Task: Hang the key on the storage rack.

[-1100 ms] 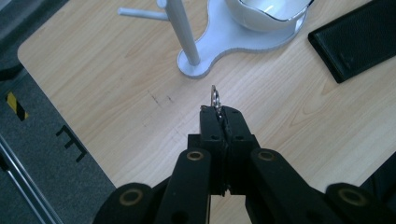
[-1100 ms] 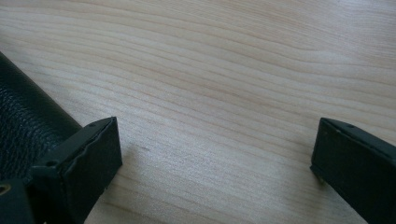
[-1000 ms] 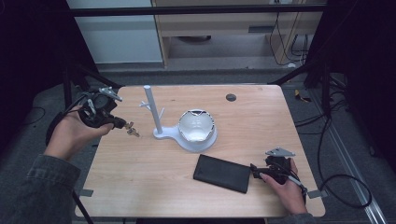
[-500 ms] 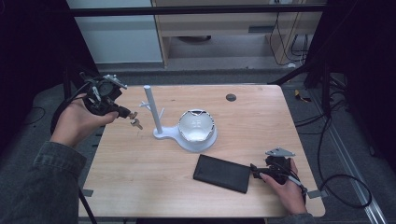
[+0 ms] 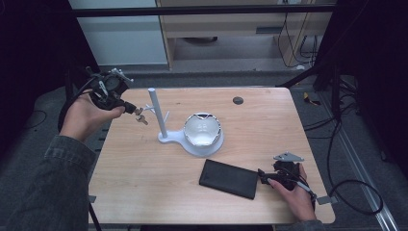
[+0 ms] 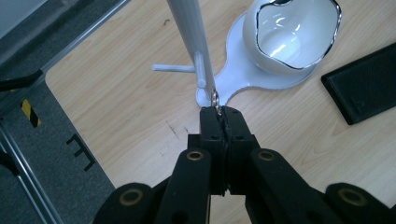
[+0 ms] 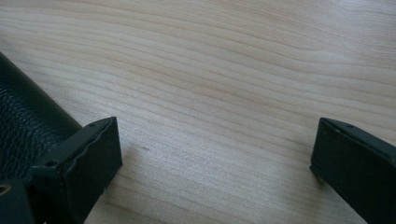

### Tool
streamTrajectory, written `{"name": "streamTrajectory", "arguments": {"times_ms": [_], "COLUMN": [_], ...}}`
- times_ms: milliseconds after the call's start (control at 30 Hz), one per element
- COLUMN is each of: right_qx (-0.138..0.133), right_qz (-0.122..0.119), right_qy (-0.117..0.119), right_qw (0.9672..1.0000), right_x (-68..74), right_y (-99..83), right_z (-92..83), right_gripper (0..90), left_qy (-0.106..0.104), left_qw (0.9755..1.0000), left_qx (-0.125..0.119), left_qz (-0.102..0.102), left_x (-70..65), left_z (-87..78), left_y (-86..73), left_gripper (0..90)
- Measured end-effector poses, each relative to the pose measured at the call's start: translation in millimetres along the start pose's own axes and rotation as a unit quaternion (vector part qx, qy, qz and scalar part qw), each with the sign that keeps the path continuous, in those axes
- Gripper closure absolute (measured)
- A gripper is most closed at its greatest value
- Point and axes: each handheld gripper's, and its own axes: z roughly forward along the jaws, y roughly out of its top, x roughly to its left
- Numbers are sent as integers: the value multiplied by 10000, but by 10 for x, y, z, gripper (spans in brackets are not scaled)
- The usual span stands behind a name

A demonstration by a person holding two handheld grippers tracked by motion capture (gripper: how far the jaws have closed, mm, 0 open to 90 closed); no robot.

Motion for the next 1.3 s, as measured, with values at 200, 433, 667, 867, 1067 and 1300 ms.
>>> {"name": "streamTrajectory", "arguments": {"times_ms": [200,433,667,867,1067,1300], "right_qx": [1,-4,-11,-15,-15,-14], "right_qz": [19,12,13,21,21,20], "right_qy": [-7,2,3,5,4,4], "right_qw": [10000,10000,10000,10000,10000,10000], "right_x": [5,4,5,6,6,6], "right_y": [-2,-3,-5,-5,-5,-5], "right_z": [-2,-3,-5,-5,-5,-5], "right_gripper": [21,21,22,22,22,22], "left_qy": [115,134,192,167,216,254], "left_qw": [9999,9999,9998,9998,9996,9994], "left_qx": [-96,-54,-15,-96,-100,-172], "left_qz": [18,25,0,-84,-129,-145], "left_x": [25,21,46,51,49,15], "left_z": [-2,55,97,92,106,149], "left_y": [56,124,142,154,164,196], "left_gripper": [885,885,885,885,885,885]}}
